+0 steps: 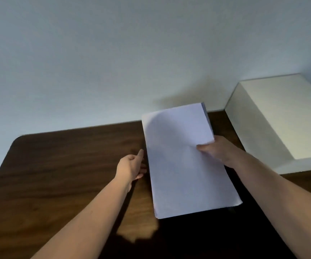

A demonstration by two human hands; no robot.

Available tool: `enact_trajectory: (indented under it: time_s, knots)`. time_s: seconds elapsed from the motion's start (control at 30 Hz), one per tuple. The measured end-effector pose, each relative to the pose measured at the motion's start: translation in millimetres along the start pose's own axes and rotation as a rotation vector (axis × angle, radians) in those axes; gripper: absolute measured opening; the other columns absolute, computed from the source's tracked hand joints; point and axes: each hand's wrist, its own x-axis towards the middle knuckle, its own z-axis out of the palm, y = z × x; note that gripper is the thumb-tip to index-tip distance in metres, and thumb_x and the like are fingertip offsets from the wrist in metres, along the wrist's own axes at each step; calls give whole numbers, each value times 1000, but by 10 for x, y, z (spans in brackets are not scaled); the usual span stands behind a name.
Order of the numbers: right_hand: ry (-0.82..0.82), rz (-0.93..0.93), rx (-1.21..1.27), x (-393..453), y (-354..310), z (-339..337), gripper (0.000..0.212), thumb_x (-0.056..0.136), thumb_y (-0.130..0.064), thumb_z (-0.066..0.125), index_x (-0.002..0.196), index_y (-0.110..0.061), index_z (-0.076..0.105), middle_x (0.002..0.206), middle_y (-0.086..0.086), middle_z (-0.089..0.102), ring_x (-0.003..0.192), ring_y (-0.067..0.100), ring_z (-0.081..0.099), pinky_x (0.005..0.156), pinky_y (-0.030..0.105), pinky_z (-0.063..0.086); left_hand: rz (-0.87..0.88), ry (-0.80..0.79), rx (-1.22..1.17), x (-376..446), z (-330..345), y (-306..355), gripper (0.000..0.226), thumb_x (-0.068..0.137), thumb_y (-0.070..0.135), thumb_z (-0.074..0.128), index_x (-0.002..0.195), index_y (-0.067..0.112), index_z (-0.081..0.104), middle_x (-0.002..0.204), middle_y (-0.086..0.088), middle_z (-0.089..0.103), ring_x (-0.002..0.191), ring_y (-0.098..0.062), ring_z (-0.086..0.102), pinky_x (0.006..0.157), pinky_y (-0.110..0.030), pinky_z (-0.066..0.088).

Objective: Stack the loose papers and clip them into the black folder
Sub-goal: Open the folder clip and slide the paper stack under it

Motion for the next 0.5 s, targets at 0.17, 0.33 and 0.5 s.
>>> enact_trajectory:
  time_s: [0.17, 0.33, 0.5]
  knots:
    - [133, 143, -20, -91, 493, -559, 47, 84, -5, 68, 125, 9, 51, 116, 17, 63, 91, 28, 60, 84, 33, 48, 13, -27, 390, -15, 477, -456, 27, 83, 36, 68, 85, 11, 58, 78, -9, 67, 81, -26, 70, 69, -35, 58]
    - [149, 228, -84, -118, 684, -623, 59, 94, -20, 55, 144, 2, 32, 145, 10, 43, 138, 29, 37, 108, 34, 31, 124, 73, 636, -152, 606, -476, 39, 79, 39, 71, 100, 11, 55, 92, -2, 58, 83, -17, 57, 60, -24, 43]
    - [193, 166, -143, -69, 563, -496, 49, 87, -14, 65, 130, 2, 50, 124, 4, 55, 118, 36, 53, 91, 35, 40, 126, 122, 631, -139, 600, -481, 36, 80, 38, 71, 95, 12, 52, 89, -2, 57, 79, -17, 54, 52, -24, 39]
